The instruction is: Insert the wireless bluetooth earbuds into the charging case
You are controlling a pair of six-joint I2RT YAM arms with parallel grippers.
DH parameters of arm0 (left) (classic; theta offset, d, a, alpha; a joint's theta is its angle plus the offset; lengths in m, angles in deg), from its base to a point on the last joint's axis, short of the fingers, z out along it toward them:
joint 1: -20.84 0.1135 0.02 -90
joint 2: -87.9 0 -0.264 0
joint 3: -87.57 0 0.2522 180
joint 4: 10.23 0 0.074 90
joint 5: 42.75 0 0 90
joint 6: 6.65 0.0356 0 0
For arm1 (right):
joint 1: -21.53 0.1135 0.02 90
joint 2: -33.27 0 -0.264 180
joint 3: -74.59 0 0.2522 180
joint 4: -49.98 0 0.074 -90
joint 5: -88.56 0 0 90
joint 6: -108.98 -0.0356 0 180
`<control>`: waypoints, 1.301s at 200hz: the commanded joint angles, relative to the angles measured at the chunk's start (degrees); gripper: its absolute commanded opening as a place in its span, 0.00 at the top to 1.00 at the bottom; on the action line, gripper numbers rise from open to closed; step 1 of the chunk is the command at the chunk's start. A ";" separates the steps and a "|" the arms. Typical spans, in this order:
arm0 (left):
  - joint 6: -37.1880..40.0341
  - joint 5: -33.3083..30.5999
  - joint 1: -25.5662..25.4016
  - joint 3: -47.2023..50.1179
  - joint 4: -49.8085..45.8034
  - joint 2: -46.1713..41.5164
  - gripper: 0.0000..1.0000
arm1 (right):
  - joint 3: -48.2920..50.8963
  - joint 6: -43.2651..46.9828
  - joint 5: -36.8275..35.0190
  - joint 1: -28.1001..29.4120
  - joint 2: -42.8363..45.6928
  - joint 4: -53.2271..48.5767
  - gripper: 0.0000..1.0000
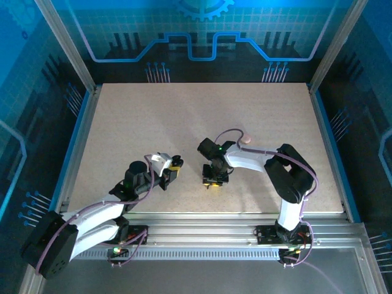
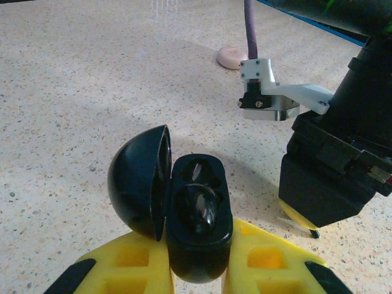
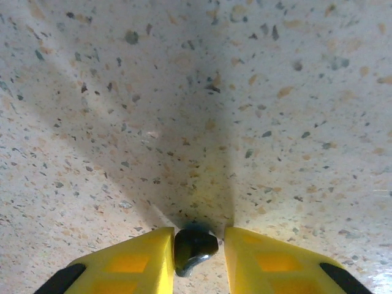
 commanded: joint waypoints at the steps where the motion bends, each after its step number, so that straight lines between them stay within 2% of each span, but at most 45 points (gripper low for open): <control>1: 0.81 -0.07 -0.43 -1.69 -0.05 0.11 0.93 | 1.83 -1.25 0.22 0.61 1.08 -0.42 0.72; 149: 0.11 1.63 -0.51 -3.16 0.64 1.69 0.93 | 9.24 -2.83 0.48 -2.27 8.72 4.15 0.73; 260: -0.25 3.06 -0.66 -4.88 2.68 6.56 0.94 | 14.85 -3.89 1.67 -4.34 14.20 9.56 0.73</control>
